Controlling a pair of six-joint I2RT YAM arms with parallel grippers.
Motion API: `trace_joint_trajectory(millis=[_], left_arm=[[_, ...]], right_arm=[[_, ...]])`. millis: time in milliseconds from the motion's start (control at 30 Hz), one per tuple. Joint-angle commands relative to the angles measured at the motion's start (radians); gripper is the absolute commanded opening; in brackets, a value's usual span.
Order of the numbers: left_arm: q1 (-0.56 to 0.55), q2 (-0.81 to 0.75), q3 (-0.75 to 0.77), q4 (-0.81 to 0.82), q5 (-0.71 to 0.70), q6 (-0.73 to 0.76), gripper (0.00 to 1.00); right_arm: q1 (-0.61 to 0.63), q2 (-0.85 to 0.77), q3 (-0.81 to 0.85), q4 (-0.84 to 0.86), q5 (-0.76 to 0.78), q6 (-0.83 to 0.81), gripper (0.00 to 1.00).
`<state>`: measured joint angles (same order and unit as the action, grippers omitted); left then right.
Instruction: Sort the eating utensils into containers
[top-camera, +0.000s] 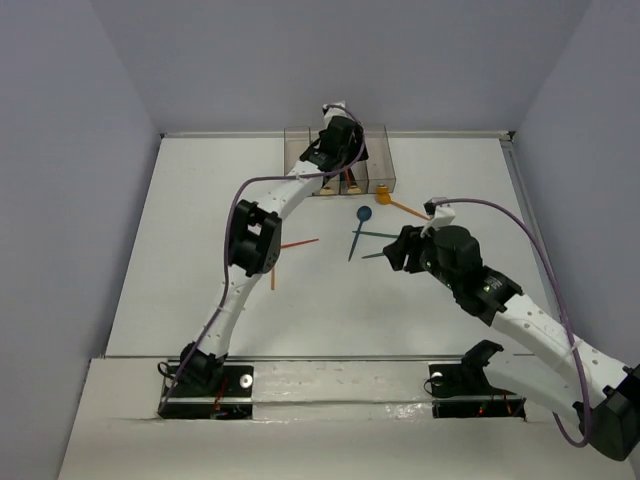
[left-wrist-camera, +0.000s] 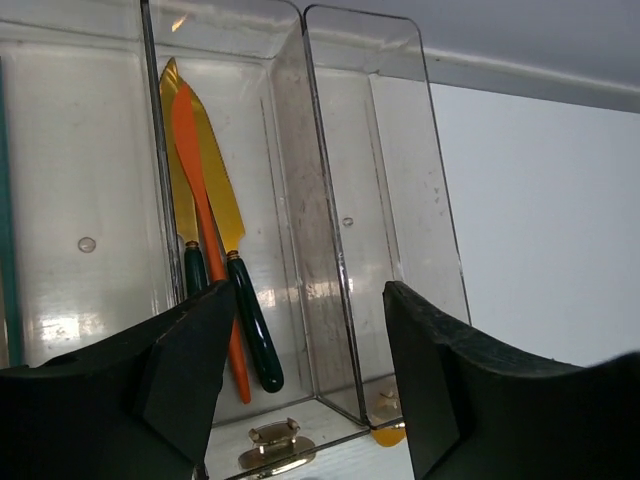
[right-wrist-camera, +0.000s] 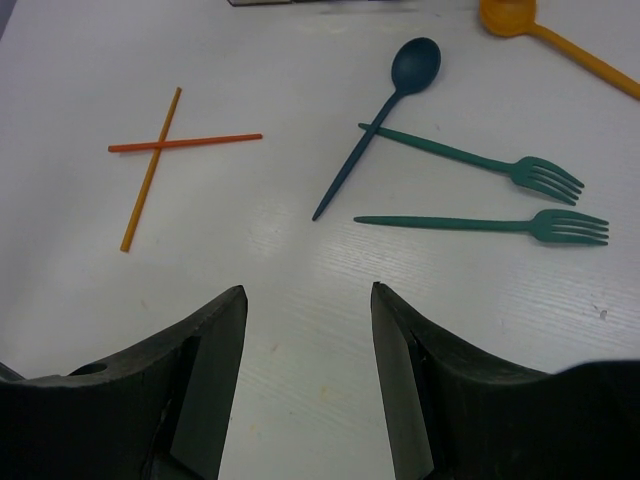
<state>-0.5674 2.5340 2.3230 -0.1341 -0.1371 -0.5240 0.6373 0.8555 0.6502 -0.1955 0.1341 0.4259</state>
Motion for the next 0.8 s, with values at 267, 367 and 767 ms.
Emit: trace_joint_trajectory(millis=[267, 367, 767], left_arm=[[0.006, -0.741, -0.265, 0.100, 0.044, 0.150, 0.88], [0.006, -0.990, -0.538, 0.131, 0.019, 0.151, 0.94], [0.006, -1.744, -1.359, 0.018, -0.139, 0.193, 0.99]], right_arm=[[0.010, 0.152, 0.140, 0.034, -0.010, -0.032, 0.58], [0.010, 0.207, 0.144, 0.088, -0.057, -0.015, 0.58], [0.183, 0.598, 0.386, 0.094, -0.041, 0.046, 0.65]])
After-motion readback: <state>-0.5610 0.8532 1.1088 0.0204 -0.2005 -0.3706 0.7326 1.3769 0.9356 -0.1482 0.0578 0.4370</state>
